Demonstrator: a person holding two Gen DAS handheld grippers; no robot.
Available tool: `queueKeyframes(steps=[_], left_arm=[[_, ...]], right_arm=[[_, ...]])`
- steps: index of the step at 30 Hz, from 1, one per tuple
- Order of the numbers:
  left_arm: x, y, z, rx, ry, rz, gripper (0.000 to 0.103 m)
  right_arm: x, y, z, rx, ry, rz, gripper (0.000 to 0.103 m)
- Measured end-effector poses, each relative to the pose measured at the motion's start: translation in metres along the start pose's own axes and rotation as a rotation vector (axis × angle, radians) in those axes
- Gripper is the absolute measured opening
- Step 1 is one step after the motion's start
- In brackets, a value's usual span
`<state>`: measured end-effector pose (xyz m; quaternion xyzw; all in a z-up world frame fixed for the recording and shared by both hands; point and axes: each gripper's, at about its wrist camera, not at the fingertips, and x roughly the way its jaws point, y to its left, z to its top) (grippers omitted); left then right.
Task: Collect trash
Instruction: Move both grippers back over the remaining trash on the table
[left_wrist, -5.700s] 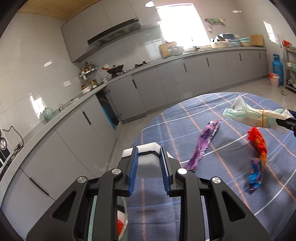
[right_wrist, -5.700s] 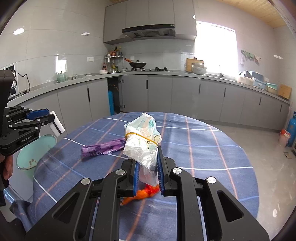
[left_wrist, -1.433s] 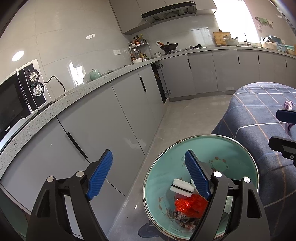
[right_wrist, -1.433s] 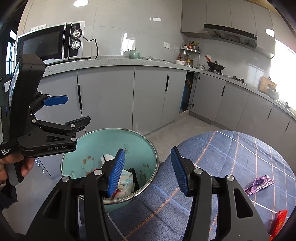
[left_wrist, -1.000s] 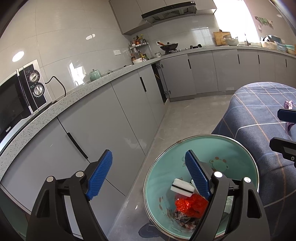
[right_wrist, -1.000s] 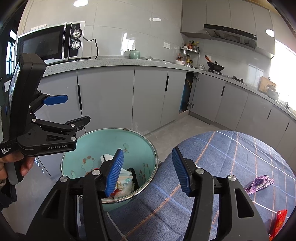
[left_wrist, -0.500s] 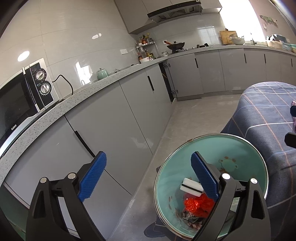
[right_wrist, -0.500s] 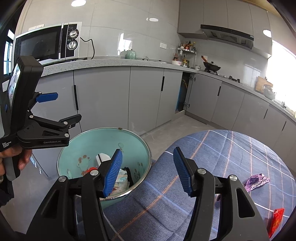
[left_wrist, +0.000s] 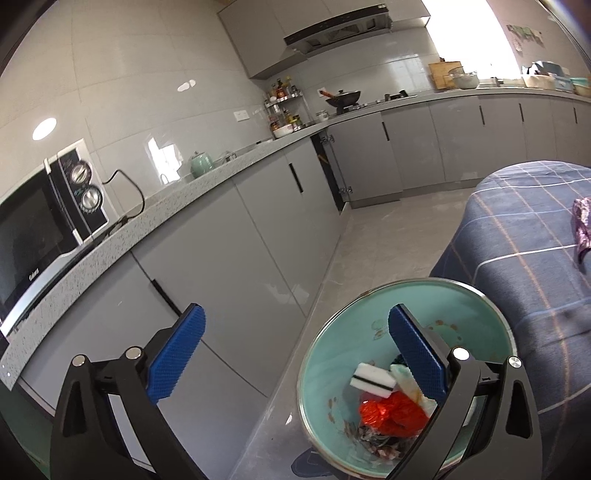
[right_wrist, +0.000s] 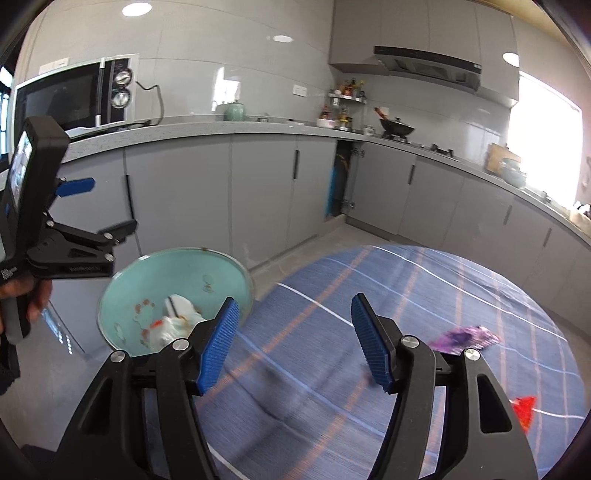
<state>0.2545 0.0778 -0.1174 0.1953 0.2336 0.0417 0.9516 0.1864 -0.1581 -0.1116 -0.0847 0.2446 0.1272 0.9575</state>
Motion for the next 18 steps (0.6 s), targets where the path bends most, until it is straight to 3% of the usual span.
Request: queueKeyframes(steps=[9, 18], left_arm=[[-0.020, -0.050, 0.022, 0.072, -0.052, -0.063, 0.098], [-0.045, -0.121, 0.042, 0.154, -0.106, -0.179, 0.098]], right_arm=[[-0.035, -0.078, -0.035, 0.146, 0.077, -0.166, 0.065], [-0.064, -0.154, -0.086, 0.365, 0.187, -0.321, 0.067]])
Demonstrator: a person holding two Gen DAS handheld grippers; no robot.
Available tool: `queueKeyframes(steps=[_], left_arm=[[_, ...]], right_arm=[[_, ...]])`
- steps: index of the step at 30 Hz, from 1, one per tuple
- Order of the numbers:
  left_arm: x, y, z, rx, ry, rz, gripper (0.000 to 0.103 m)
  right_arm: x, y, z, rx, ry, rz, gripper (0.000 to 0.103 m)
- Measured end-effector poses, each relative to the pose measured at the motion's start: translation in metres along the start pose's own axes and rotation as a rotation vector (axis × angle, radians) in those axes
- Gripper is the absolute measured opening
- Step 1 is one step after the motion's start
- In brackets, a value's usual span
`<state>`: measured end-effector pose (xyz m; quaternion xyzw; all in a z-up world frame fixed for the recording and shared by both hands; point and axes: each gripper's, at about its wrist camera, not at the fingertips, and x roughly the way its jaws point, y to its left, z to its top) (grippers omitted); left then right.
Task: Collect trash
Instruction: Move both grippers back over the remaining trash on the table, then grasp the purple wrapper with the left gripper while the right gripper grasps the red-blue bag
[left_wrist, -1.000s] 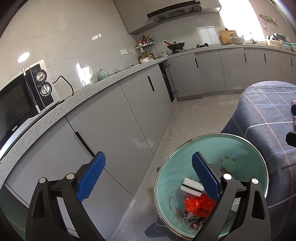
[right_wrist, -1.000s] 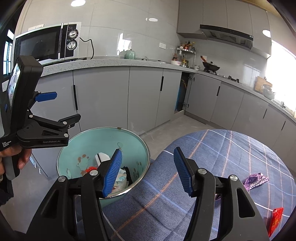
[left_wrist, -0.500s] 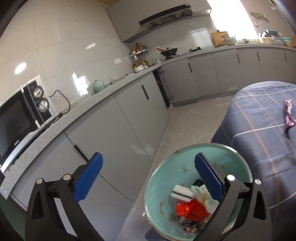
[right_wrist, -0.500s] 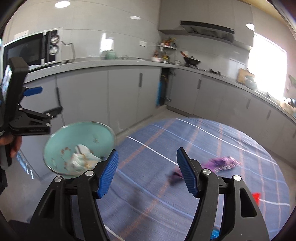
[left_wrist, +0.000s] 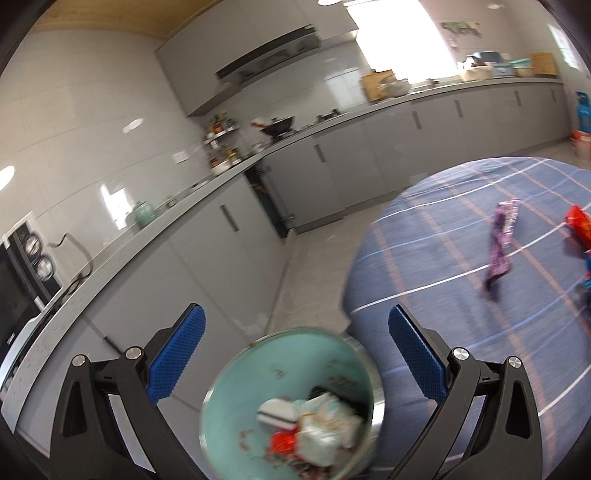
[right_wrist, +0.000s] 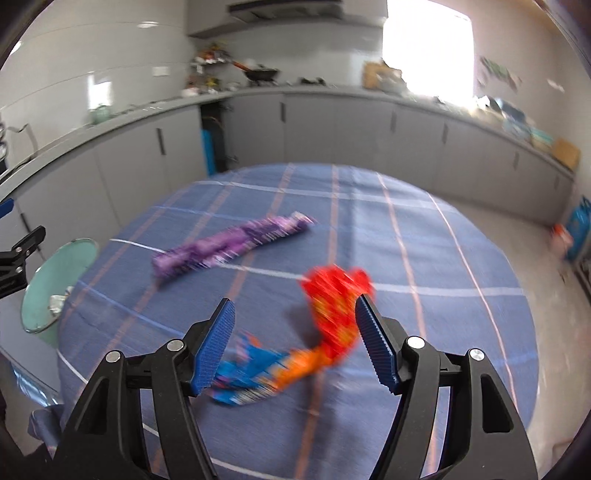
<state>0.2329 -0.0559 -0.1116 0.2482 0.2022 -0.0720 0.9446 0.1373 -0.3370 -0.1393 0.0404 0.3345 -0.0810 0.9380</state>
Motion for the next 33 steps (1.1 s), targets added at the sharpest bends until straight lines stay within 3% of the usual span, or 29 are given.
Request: queueKeyframes(steps=[5, 13, 16, 19, 22, 25, 27, 28, 29, 33], left_arm=[[0.005, -0.041, 0.019, 0.044, -0.023, -0.052, 0.098], [0.021, -0.096, 0.046, 0.100, -0.027, -0.129, 0.098], [0.033, -0.115, 0.053, 0.116, -0.007, -0.170, 0.098], [0.043, -0.129, 0.057, 0.136, 0.009, -0.194, 0.098], [0.055, -0.144, 0.060, 0.157, 0.031, -0.222, 0.098], [0.068, -0.159, 0.060, 0.189, 0.066, -0.240, 0.098], [0.074, -0.168, 0.058, 0.211, 0.086, -0.251, 0.098], [0.076, -0.171, 0.058, 0.220, 0.093, -0.252, 0.097], [0.079, -0.174, 0.057, 0.227, 0.105, -0.265, 0.097], [0.081, -0.185, 0.054, 0.255, 0.137, -0.299, 0.080]], right_arm=[[0.008, -0.021, -0.010, 0.085, 0.058, -0.012, 0.067], [0.018, -0.028, -0.019, 0.180, 0.114, 0.067, 0.066], [0.022, -0.032, -0.018, 0.197, 0.134, 0.096, 0.059], [0.032, -0.035, -0.014, 0.189, 0.172, 0.110, 0.038], [0.036, -0.039, -0.010, 0.180, 0.180, 0.098, 0.034], [0.031, -0.041, -0.005, 0.148, 0.156, 0.060, 0.034], [0.029, -0.041, -0.004, 0.139, 0.152, 0.050, 0.044], [0.026, -0.042, -0.004, 0.149, 0.149, 0.064, 0.054], [0.025, -0.042, -0.005, 0.149, 0.151, 0.069, 0.055], [0.024, -0.041, -0.011, 0.172, 0.178, 0.098, 0.055]])
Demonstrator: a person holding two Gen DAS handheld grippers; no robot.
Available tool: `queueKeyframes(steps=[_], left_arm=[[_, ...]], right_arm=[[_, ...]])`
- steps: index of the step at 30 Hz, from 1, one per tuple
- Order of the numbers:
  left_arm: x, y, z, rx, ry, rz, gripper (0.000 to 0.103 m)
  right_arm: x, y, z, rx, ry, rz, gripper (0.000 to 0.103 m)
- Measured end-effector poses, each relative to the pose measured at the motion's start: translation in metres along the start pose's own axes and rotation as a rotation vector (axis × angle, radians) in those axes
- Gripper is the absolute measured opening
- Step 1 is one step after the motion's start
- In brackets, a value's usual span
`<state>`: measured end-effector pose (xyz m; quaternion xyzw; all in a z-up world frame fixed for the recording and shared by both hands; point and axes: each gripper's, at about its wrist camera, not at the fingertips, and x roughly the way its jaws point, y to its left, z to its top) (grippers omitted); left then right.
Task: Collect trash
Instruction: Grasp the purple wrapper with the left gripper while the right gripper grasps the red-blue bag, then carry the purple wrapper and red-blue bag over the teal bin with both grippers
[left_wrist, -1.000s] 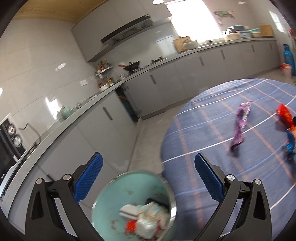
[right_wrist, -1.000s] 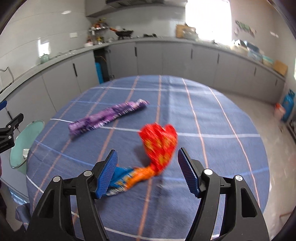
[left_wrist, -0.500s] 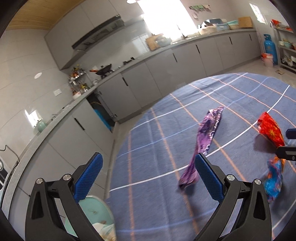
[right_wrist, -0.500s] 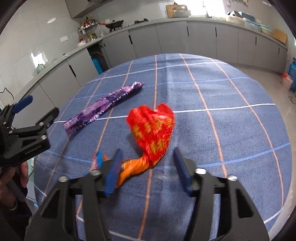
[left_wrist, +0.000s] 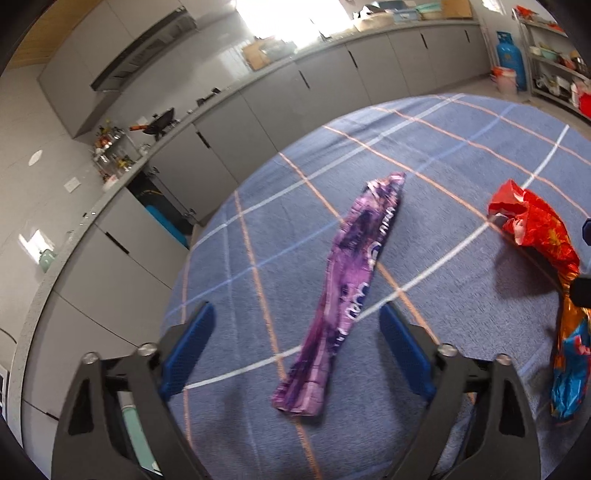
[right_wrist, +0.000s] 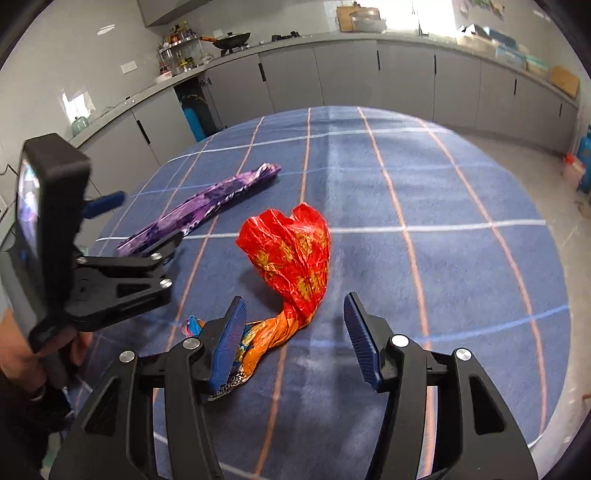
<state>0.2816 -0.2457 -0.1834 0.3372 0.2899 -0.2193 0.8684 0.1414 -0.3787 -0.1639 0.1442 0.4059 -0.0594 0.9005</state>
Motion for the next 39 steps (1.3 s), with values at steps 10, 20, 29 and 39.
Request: queueKeyframes(steps=[10, 20, 29, 39], left_arm=[[-0.006, -0.005, -0.005, 0.023, 0.013, -0.049, 0.007], [-0.056, 0.033, -0.027, -0.066, -0.012, 0.016, 0.006], [-0.070, 0.044, -0.058, -0.146, 0.016, 0.067, 0.006], [-0.097, 0.068, -0.080, -0.222, -0.041, 0.113, 0.006]], right_arm=[[0.005, 0.017, -0.009, -0.032, 0.015, 0.029, 0.037], [-0.012, 0.035, -0.005, -0.215, -0.037, -0.122, 0.023], [-0.017, 0.024, -0.011, -0.088, 0.003, -0.023, 0.059], [-0.016, 0.029, -0.022, -0.097, 0.011, -0.030, 0.016]])
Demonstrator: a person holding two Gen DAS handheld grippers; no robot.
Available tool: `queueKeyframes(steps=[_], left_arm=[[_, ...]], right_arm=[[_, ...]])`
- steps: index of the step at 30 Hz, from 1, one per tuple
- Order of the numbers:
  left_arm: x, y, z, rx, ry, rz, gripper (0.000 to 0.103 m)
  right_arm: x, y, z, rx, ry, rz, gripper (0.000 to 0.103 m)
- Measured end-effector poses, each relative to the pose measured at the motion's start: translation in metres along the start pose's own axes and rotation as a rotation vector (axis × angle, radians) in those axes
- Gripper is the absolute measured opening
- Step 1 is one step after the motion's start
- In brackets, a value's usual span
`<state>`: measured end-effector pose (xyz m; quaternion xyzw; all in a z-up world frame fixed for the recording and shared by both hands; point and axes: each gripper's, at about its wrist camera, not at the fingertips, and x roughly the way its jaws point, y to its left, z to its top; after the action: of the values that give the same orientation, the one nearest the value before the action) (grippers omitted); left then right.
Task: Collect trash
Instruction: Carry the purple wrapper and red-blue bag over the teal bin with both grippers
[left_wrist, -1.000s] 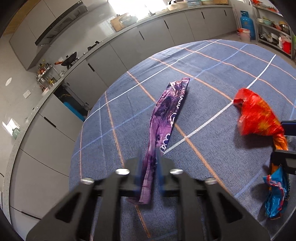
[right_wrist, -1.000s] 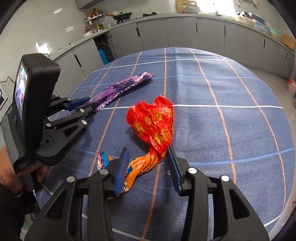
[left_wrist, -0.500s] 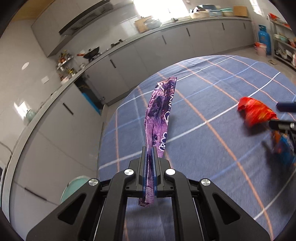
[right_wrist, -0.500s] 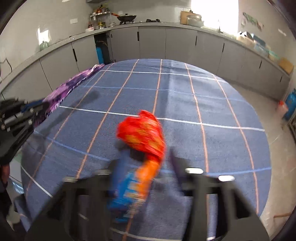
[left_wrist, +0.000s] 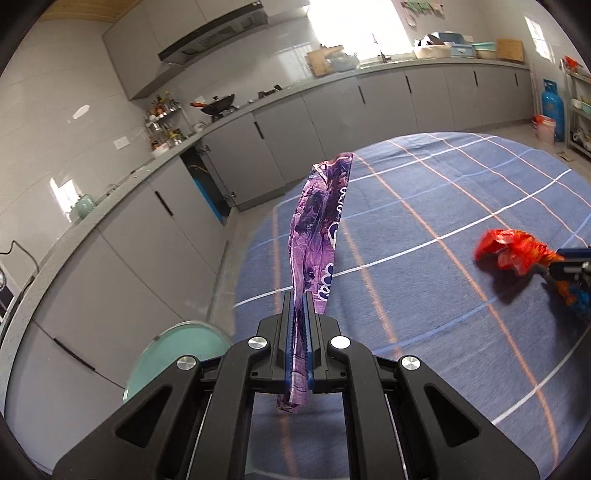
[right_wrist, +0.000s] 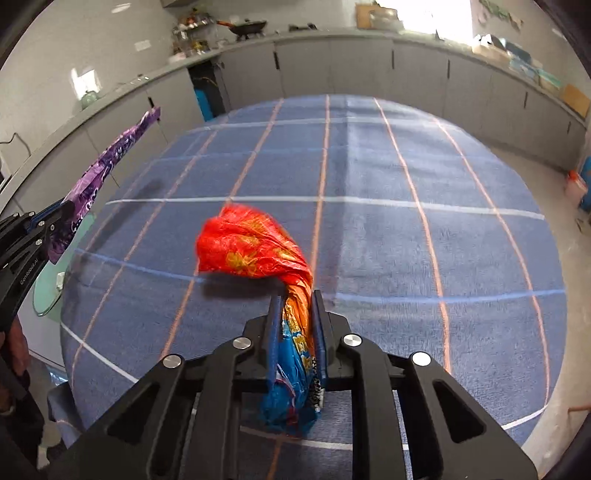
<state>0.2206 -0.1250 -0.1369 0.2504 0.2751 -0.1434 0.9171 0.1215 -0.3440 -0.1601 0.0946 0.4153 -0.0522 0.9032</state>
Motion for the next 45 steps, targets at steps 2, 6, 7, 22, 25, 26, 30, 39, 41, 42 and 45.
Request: queueKeyframes(steps=[2, 6, 7, 22, 25, 26, 30, 39, 41, 42, 45], left_arm=[[-0.006, 0.011, -0.005, 0.000, -0.002, 0.026, 0.006], [-0.015, 0.038, -0.017, 0.000, 0.000, 0.082, 0.006], [-0.018, 0.046, -0.021, -0.005, 0.004, 0.095, 0.006], [-0.034, 0.117, -0.064, -0.056, 0.047, 0.213, 0.006], [-0.034, 0.129, -0.074, -0.063, 0.057, 0.237, 0.006], [-0.033, 0.130, -0.076, -0.063, 0.062, 0.244, 0.006], [-0.029, 0.145, -0.087, -0.082, 0.082, 0.263, 0.006], [-0.024, 0.169, -0.102, -0.104, 0.102, 0.303, 0.006], [-0.023, 0.174, -0.104, -0.113, 0.107, 0.308, 0.006], [-0.022, 0.176, -0.105, -0.115, 0.112, 0.312, 0.006], [-0.021, 0.181, -0.108, -0.126, 0.122, 0.327, 0.006]], right_arm=[[-0.005, 0.006, 0.001, -0.025, -0.023, -0.005, 0.016], [-0.008, 0.016, 0.003, -0.051, -0.053, 0.005, 0.015], [-0.008, 0.020, 0.004, -0.060, -0.057, 0.010, 0.015], [-0.013, 0.102, 0.032, -0.224, -0.127, 0.123, 0.015], [-0.011, 0.117, 0.039, -0.249, -0.139, 0.143, 0.015], [-0.011, 0.123, 0.041, -0.258, -0.143, 0.155, 0.015], [-0.010, 0.143, 0.047, -0.290, -0.155, 0.176, 0.015], [-0.002, 0.177, 0.058, -0.356, -0.166, 0.218, 0.015], [0.000, 0.182, 0.058, -0.368, -0.168, 0.226, 0.015], [0.001, 0.185, 0.059, -0.374, -0.168, 0.230, 0.016], [0.003, 0.194, 0.061, -0.387, -0.171, 0.241, 0.015]])
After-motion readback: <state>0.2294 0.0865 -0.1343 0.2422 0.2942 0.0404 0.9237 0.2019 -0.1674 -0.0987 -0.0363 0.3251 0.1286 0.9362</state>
